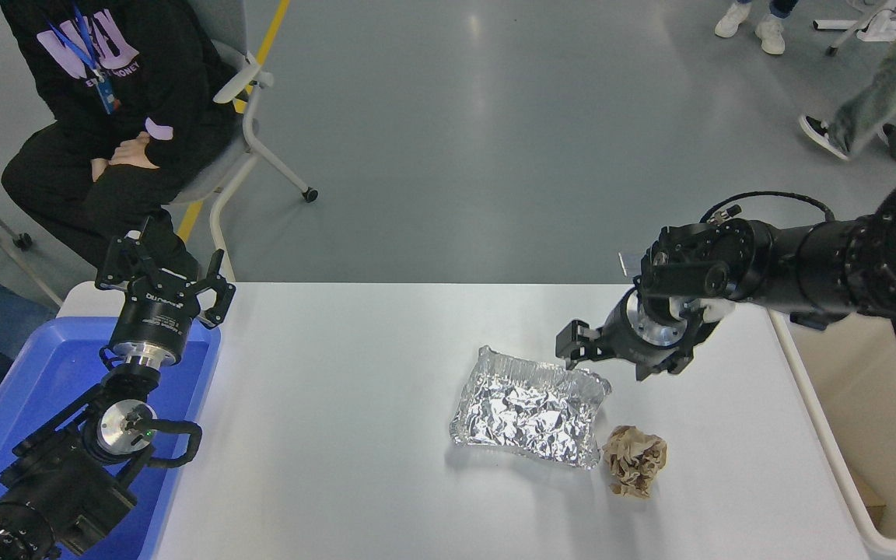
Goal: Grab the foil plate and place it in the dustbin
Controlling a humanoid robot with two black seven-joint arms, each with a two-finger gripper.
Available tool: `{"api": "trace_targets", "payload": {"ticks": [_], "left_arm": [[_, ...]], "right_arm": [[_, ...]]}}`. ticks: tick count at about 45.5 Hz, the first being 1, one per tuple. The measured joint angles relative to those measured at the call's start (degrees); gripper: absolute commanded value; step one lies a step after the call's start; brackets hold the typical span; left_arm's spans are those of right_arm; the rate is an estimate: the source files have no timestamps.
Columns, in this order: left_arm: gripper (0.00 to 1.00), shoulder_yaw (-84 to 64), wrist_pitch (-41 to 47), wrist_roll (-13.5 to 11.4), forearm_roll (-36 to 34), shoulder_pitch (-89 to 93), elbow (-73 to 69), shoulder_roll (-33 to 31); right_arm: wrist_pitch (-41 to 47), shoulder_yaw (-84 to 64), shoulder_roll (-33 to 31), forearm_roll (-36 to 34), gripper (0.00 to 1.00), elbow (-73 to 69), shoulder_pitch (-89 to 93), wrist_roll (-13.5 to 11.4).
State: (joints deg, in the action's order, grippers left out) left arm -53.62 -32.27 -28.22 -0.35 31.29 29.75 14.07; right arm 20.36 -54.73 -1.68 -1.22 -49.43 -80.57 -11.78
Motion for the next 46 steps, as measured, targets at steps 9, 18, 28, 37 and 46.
{"api": "trace_targets", "payload": {"ticks": [9,18,28,37,46], "left_arm": [[0.98,0.0,0.0,0.0,0.0,0.0,0.0,0.0],[0.98,0.0,0.0,-0.1,0.0,0.0,0.0,0.0],[0.98,0.0,0.0,-0.1,0.0,0.0,0.0,0.0],[0.98,0.0,0.0,-0.1,0.0,0.0,0.0,0.0],[0.98,0.0,0.0,-0.1,0.0,0.0,0.0,0.0]], "right_arm": [[-3.6,1.2,1.0,-0.5,1.00,2.8,4.6,-0.1],[-5.6,1.7,1.4,-0.8,1.00,4.0,6.3,-0.1],[-7.3,2.0,1.6,-0.9,1.00,4.6,7.4,-0.1],[-8.8,2.0,1.6,-0.9,1.00,5.0,8.0,-0.1],[-9.4,2.5,1.7,-0.6,1.00,5.0,8.8,0.0]]}}
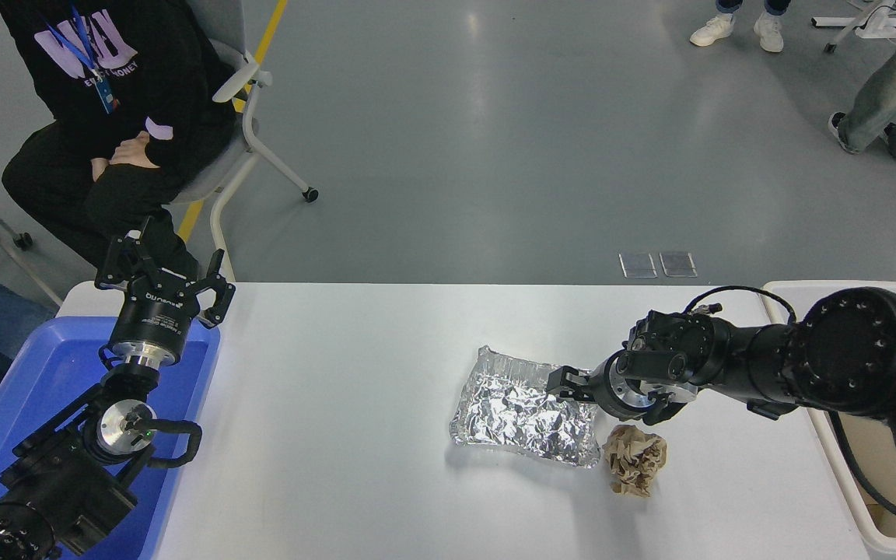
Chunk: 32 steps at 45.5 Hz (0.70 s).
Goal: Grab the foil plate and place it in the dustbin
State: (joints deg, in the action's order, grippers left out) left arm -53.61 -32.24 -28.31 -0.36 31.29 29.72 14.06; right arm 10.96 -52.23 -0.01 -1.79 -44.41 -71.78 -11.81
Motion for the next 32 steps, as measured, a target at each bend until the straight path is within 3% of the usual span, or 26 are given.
{"api": "trace_targets", "payload": {"ticks": [13,20,32], "left_arm": [[0.98,0.0,0.0,0.0,0.0,0.0,0.0,0.0],[0.98,0.0,0.0,0.0,0.0,0.0,0.0,0.0],[0.98,0.0,0.0,0.0,0.0,0.0,0.0,0.0]], "right_arm": [[-0.1,1.2,0.0,0.4,0.78,-0.2,1.0,0.0],[-0.1,1.5,0.0,0.4,0.60,-0.2,1.3,0.0],[0.0,1.7,0.0,0.7,0.55,-0.3,1.7,0.0]]}}
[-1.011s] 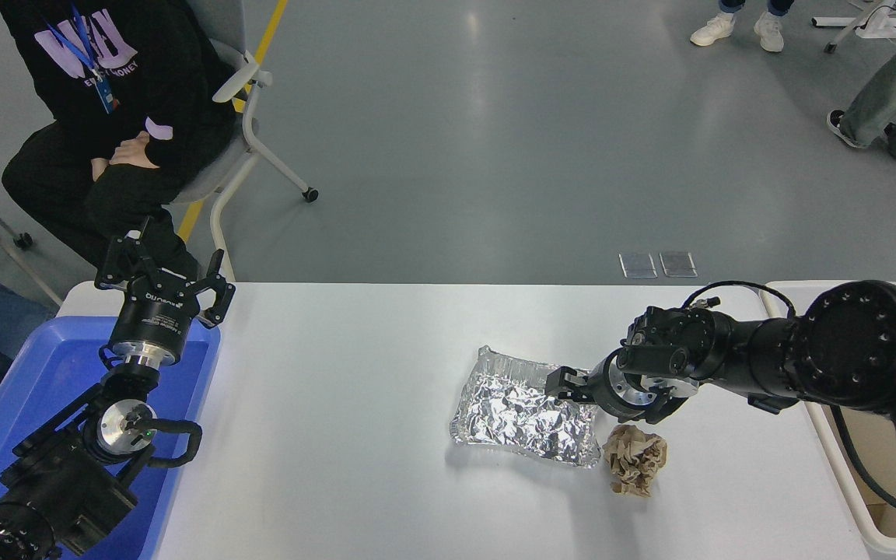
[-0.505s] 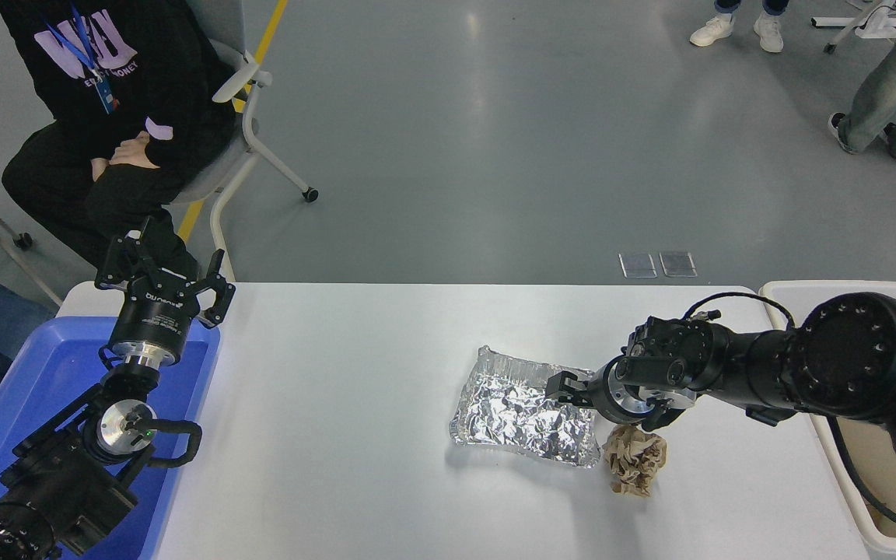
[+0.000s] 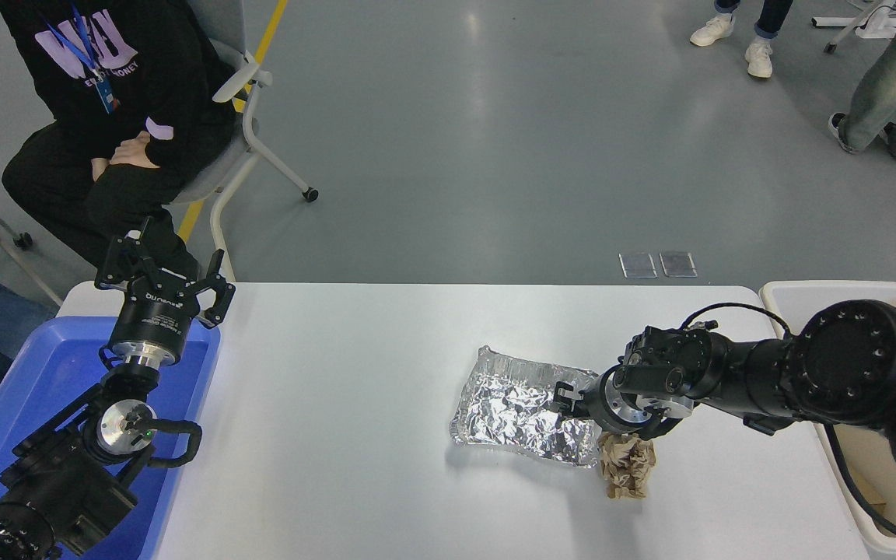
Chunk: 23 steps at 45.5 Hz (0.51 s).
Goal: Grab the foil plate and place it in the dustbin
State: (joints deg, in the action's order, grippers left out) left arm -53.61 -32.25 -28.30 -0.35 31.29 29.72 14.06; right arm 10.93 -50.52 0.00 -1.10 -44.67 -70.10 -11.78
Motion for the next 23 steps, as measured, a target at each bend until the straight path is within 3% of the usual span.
{"api": "trace_targets", "payload": {"ticks": [23], "left_arm": [[0.98,0.0,0.0,0.0,0.0,0.0,0.0,0.0]], "right_arm": [[0.0,0.1,0.0,0.1,0.35,-0.1,0.1,-0.1]]}}
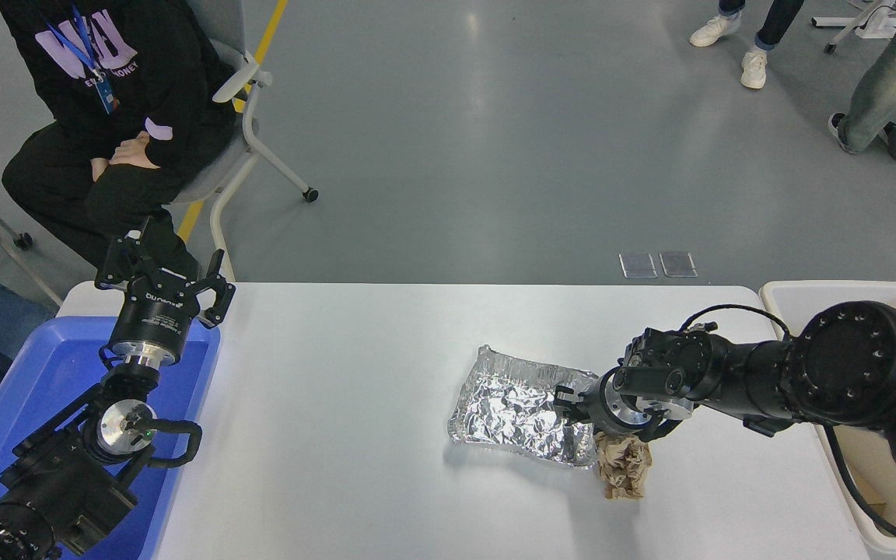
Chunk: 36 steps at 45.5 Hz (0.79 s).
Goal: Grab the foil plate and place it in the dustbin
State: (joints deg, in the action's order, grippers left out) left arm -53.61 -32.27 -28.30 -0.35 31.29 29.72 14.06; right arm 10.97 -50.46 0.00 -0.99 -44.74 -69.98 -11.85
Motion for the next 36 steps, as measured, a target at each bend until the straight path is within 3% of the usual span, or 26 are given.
{"api": "trace_targets", "payload": {"ticks": [19,25,36], "left_arm": [[0.98,0.0,0.0,0.0,0.0,0.0,0.0,0.0],[0.98,0.0,0.0,0.0,0.0,0.0,0.0,0.0],[0.98,0.0,0.0,0.0,0.0,0.0,0.0,0.0]], "right_arm": [[0.1,0.1,0.0,0.0,0.12,-0.2,-0.1,0.0],[0.1,0.1,0.0,0.0,0.00,-0.4,-0.1,0.0],[0.3,0.1,0.0,0.0,0.00,-0.9,-0.1,0.0]]}}
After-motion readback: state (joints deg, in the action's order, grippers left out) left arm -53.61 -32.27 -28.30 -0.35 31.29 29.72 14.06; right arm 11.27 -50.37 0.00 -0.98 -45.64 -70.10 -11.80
